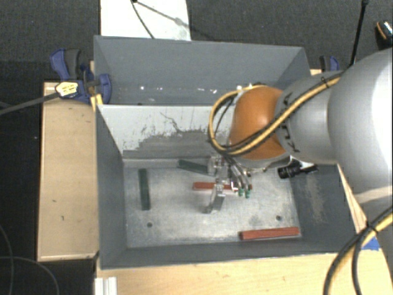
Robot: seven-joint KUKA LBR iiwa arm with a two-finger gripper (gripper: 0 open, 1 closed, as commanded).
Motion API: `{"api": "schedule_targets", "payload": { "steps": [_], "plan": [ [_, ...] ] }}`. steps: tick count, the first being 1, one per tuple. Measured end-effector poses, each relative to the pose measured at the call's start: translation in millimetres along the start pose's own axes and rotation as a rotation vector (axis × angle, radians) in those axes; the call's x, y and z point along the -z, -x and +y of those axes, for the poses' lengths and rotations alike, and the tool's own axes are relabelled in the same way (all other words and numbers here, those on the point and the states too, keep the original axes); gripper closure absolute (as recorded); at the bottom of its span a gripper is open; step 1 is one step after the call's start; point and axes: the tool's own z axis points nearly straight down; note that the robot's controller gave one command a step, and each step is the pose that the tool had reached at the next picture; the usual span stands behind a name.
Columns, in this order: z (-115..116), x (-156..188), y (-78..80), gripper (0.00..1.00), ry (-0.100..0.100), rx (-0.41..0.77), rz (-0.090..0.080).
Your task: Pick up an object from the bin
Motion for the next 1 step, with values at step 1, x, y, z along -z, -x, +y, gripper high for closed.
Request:
{"api": "schedule_targets", "payload": {
  "steps": [1],
  "plan": [
    [-1.1,2.8,2.6,1.0,0.0,-0.001,-0.007]
  ]
}}
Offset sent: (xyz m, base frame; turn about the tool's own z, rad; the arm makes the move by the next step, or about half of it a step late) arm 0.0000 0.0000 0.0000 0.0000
